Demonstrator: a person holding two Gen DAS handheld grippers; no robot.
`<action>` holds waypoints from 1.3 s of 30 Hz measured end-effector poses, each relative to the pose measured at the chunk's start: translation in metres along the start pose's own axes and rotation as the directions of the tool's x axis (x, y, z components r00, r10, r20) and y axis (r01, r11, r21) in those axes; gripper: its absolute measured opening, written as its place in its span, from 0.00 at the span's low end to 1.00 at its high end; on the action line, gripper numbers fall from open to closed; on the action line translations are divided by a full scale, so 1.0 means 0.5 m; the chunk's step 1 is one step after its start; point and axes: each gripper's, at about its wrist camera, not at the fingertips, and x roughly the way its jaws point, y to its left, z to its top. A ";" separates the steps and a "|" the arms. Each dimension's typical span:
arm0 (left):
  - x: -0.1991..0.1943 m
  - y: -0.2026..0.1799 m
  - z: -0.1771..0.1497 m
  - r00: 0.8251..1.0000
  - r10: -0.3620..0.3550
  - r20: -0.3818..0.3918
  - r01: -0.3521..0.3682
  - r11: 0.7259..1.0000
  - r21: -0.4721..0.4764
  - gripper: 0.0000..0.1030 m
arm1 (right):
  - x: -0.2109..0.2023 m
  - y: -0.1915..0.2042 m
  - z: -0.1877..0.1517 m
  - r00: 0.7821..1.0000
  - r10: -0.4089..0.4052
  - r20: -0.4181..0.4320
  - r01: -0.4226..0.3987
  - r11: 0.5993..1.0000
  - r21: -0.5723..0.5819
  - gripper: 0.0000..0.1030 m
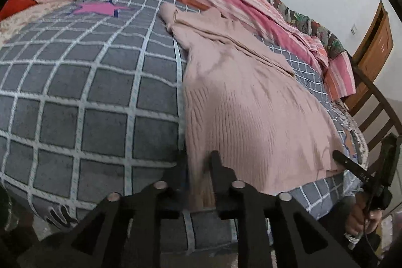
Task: Fold small clothes
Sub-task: 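Grasp the sweater hem with the right gripper while the left gripper grasps it too, then lift the hem with both grippers and fold it up toward the collar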
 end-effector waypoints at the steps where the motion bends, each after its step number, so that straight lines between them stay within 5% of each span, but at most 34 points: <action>1: 0.002 -0.002 -0.003 1.000 0.000 -0.006 0.000 1.000 0.004 0.20 | -0.001 -0.002 -0.001 1.000 0.004 -0.001 -0.004 1.000 0.005 0.13; 8: -0.011 -0.016 -0.024 1.000 -0.008 0.007 0.008 1.000 0.025 0.30 | -0.002 0.007 -0.019 1.000 0.016 -0.019 -0.016 1.000 -0.008 0.19; 11: -0.007 -0.017 -0.018 1.000 -0.022 0.007 0.022 1.000 0.013 0.26 | 0.003 0.009 -0.019 0.999 0.022 -0.026 -0.022 1.000 -0.007 0.19; 13: 0.001 -0.017 -0.016 0.999 -0.037 -0.008 0.037 0.999 0.005 0.08 | 0.006 0.010 -0.017 0.999 0.035 -0.028 -0.035 0.999 -0.003 0.09; 19: -0.034 -0.025 0.004 0.990 -0.135 0.042 0.136 0.991 -0.016 0.06 | -0.027 0.020 -0.005 0.993 0.109 0.040 -0.109 0.994 0.000 0.05; 25: -0.092 -0.022 0.067 0.968 -0.192 0.160 0.203 0.978 -0.056 0.06 | -0.069 0.000 0.041 0.969 0.201 0.141 -0.214 0.973 0.089 0.05; 39: -0.101 -0.057 0.294 0.946 -0.104 0.307 0.138 0.986 -0.092 0.06 | -0.069 -0.013 0.268 0.906 0.253 0.339 -0.333 0.921 0.204 0.05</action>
